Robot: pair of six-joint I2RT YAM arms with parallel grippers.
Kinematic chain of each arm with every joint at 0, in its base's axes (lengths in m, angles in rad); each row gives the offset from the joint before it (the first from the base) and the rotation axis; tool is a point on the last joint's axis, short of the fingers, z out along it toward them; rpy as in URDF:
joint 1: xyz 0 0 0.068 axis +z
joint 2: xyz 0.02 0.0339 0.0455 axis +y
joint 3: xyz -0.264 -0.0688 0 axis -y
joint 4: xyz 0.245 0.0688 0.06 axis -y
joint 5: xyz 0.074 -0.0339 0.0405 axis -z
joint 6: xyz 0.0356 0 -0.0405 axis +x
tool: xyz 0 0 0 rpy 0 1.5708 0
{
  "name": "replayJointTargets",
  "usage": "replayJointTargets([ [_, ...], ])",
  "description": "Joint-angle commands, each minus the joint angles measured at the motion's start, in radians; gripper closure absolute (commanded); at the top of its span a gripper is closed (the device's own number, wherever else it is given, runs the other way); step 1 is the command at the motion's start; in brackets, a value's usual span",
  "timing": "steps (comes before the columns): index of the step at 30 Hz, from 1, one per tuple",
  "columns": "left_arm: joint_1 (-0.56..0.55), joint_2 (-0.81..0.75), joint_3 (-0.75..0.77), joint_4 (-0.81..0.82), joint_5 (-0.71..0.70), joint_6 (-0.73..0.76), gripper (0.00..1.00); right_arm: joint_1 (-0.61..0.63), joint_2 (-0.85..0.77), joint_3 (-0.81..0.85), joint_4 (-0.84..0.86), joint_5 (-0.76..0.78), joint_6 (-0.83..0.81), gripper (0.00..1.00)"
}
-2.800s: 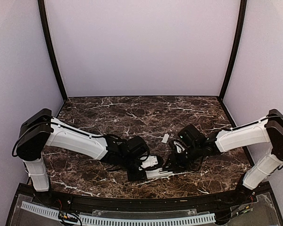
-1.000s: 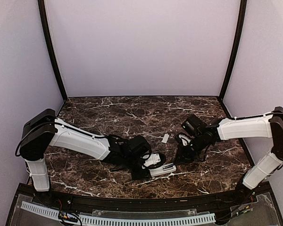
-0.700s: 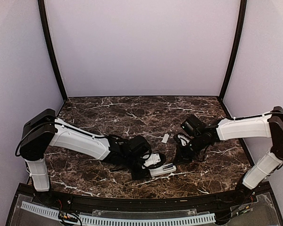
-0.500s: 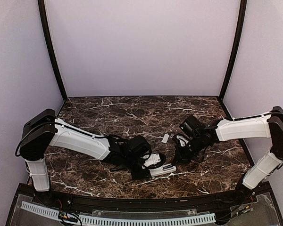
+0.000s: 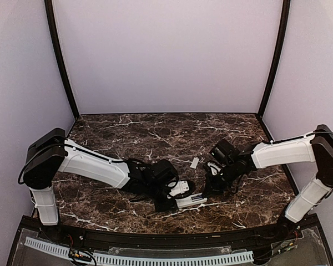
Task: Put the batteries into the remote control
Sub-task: Load the battery into the battery compartment.
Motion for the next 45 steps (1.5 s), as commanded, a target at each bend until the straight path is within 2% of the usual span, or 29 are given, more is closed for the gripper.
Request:
replayJointTargets([
  [1, -0.004, 0.059, -0.023, -0.091, -0.028, 0.004, 1.00, 0.027, 0.034, -0.016, 0.095, -0.021, 0.021, 0.98],
  [14, -0.004, 0.064, -0.019, -0.093, -0.025, 0.010, 1.00, 0.055, 0.112, 0.000, 0.150, -0.016, 0.036, 0.99],
  [21, -0.004, 0.066, -0.019, -0.096, -0.027, 0.011, 1.00, 0.060, 0.135, 0.059, 0.029, 0.076, -0.013, 0.98],
  [25, -0.004, 0.066, -0.018, -0.097, -0.028, 0.011, 1.00, 0.063, 0.136, 0.053, 0.025, 0.073, -0.013, 0.98],
  [35, -0.004, 0.070, -0.015, -0.111, -0.028, 0.024, 1.00, 0.064, 0.107, 0.159, -0.124, 0.151, -0.088, 0.90],
  [45, -0.004, 0.071, -0.009, -0.125, -0.031, 0.036, 1.00, 0.048, 0.088, 0.173, -0.139, 0.105, -0.122, 0.87],
])
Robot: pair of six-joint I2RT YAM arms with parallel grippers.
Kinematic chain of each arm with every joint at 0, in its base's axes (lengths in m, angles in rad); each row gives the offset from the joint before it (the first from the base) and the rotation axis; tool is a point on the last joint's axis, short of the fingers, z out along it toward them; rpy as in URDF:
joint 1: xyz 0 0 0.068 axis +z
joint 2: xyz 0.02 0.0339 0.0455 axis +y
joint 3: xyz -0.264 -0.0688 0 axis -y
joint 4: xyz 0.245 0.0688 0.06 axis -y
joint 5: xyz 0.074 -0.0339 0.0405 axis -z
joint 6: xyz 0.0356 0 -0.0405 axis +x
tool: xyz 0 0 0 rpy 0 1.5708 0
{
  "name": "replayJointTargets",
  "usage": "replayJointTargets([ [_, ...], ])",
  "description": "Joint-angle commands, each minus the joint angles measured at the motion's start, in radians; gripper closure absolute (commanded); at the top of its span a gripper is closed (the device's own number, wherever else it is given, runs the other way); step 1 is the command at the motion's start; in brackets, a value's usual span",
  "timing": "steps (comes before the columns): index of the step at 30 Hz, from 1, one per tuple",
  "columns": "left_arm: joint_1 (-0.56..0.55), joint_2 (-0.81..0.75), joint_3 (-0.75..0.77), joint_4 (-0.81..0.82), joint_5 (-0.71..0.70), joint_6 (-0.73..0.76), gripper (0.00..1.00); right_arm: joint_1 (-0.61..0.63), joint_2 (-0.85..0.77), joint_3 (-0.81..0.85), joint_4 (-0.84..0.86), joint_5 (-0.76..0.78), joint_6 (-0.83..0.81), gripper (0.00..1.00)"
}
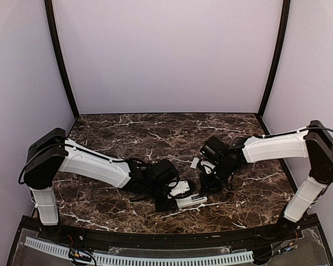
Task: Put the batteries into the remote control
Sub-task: Load the battery into the battery compartment.
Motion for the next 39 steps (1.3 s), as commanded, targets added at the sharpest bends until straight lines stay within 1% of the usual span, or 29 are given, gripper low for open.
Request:
replayJointTargets([
  [1, -0.004, 0.065, -0.024, -0.105, -0.026, 0.029, 1.00, -0.001, 0.007, 0.010, 0.050, -0.026, -0.017, 0.87],
  [3, -0.004, 0.065, -0.023, -0.106, -0.026, 0.030, 1.00, 0.000, 0.013, 0.000, 0.072, -0.046, -0.006, 0.88],
  [7, -0.004, 0.066, -0.024, -0.107, -0.026, 0.030, 1.00, 0.001, 0.023, -0.022, 0.124, -0.078, 0.016, 0.92],
  [10, -0.004, 0.066, -0.023, -0.107, -0.026, 0.030, 1.00, 0.007, 0.040, -0.036, 0.159, -0.103, 0.034, 0.93],
  [14, -0.004, 0.067, -0.023, -0.105, -0.023, 0.030, 1.00, 0.016, 0.055, -0.043, 0.180, -0.084, 0.047, 0.95],
  [20, -0.004, 0.068, -0.022, -0.107, -0.025, 0.030, 1.00, 0.026, 0.089, -0.024, 0.097, 0.015, 0.031, 0.96],
  [26, -0.004, 0.068, -0.021, -0.109, -0.024, 0.029, 1.00, 0.026, 0.067, 0.020, -0.001, 0.118, 0.001, 0.91],
  [33, -0.004, 0.070, -0.020, -0.111, -0.022, 0.031, 1.00, 0.026, 0.039, 0.060, -0.034, 0.142, -0.012, 0.89],
  [39, -0.005, 0.070, -0.021, -0.111, -0.020, 0.031, 1.00, 0.026, 0.019, 0.081, -0.044, 0.127, -0.018, 0.86],
])
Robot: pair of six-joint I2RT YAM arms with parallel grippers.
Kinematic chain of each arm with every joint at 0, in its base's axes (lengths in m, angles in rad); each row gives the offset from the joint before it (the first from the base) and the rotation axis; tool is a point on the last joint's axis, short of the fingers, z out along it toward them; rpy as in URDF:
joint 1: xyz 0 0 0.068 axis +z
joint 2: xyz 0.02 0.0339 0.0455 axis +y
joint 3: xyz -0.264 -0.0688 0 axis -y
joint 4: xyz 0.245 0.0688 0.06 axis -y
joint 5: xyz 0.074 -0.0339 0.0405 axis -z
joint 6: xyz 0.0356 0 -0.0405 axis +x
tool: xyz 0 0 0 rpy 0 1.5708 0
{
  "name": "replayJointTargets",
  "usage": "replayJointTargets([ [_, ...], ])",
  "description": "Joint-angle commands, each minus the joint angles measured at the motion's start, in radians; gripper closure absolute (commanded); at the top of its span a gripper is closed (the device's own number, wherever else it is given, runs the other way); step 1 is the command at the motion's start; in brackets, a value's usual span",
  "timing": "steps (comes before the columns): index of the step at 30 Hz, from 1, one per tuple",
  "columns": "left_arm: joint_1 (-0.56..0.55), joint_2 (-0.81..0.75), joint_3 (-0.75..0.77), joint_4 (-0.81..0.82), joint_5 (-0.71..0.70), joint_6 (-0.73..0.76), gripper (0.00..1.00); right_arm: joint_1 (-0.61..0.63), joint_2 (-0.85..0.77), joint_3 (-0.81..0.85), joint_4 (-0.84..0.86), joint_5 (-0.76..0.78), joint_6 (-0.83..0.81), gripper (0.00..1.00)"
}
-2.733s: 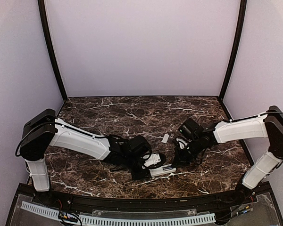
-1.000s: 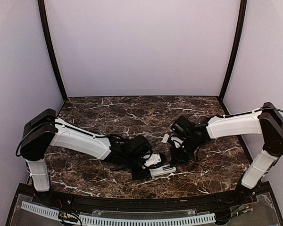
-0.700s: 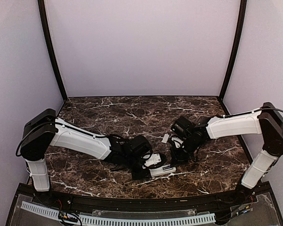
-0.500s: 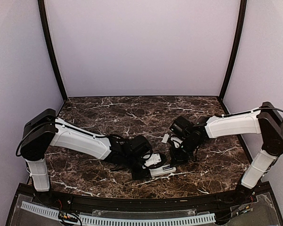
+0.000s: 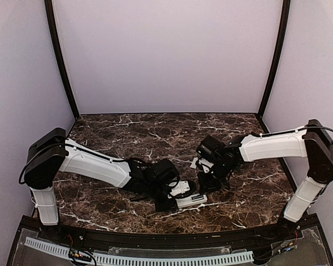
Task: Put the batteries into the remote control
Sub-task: Load the battery into the battery compartment.
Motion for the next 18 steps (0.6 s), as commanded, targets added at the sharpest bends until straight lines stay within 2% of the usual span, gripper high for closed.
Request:
replayJointTargets([
  [1, -0.004, 0.067, -0.028, -0.101, -0.022, 0.024, 1.00, 0.001, -0.004, 0.034, 0.009, 0.046, -0.015, 0.85],
  [7, -0.004, 0.069, -0.027, -0.105, -0.021, 0.023, 1.00, 0.000, -0.015, 0.056, -0.020, 0.051, -0.027, 0.83],
  [11, -0.004, 0.071, -0.026, -0.107, -0.025, 0.034, 1.00, -0.004, -0.045, 0.046, -0.002, -0.001, -0.110, 0.86],
  [13, -0.004, 0.070, -0.025, -0.108, -0.034, 0.045, 0.90, -0.021, -0.052, 0.042, 0.014, -0.081, -0.179, 0.87],
  [16, -0.004, 0.070, -0.025, -0.115, -0.044, 0.063, 0.68, -0.035, -0.049, 0.056, 0.003, -0.115, -0.287, 0.81],
  [18, -0.003, 0.066, -0.025, -0.121, -0.056, 0.079, 0.60, -0.045, -0.064, 0.073, 0.008, -0.118, -0.362, 0.76],
])
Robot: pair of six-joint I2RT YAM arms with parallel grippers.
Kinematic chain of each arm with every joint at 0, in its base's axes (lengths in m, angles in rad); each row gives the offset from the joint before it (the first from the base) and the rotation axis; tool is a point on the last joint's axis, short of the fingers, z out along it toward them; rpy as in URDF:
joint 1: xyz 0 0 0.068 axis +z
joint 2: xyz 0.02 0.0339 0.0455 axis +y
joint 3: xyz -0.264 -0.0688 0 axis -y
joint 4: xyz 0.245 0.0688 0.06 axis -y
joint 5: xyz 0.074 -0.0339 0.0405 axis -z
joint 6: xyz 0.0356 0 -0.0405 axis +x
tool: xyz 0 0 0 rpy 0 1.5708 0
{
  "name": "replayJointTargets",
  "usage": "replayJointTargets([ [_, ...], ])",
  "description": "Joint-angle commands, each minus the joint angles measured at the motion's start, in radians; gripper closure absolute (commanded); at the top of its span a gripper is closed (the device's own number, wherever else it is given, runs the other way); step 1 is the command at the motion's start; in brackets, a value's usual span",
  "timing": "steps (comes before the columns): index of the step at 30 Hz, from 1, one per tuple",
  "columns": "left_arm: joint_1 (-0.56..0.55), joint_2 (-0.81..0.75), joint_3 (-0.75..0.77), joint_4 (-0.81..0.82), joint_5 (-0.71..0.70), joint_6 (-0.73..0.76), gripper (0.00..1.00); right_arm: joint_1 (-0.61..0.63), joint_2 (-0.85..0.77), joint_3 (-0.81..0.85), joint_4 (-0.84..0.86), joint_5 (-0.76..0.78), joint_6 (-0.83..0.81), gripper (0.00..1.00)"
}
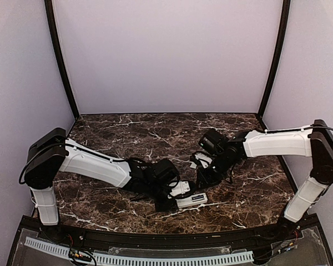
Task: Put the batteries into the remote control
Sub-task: Load the battery into the battery compartment, then move the right arm with the battery to the battery compartment.
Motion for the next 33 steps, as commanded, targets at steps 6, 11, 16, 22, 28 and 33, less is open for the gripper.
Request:
replayJointTargets([
  [6, 0.001, 0.022, -0.046, -0.118, -0.074, 0.097, 0.48, -0.105, -0.053, 0.111, 0.012, -0.126, -0.409, 0.63],
  [11, 0.011, -0.033, -0.056, -0.105, -0.078, 0.104, 0.44, -0.130, -0.030, 0.133, -0.011, -0.176, -0.725, 0.58],
  [16, 0.026, -0.159, -0.113, -0.065, -0.015, 0.099, 0.40, -0.129, -0.052, 0.062, 0.041, -0.232, -0.971, 0.58],
  [22, 0.031, -0.231, -0.188, -0.048, -0.008, 0.025, 0.41, -0.093, -0.084, -0.032, 0.050, -0.225, -1.179, 0.67],
  [28, 0.044, -0.248, -0.235, -0.022, -0.056, -0.052, 0.46, -0.032, -0.096, -0.134, 0.089, -0.126, -1.261, 0.82],
  [33, 0.049, -0.243, -0.241, -0.011, -0.061, -0.060, 0.47, -0.018, -0.076, -0.135, 0.102, -0.118, -1.255, 0.83],
])
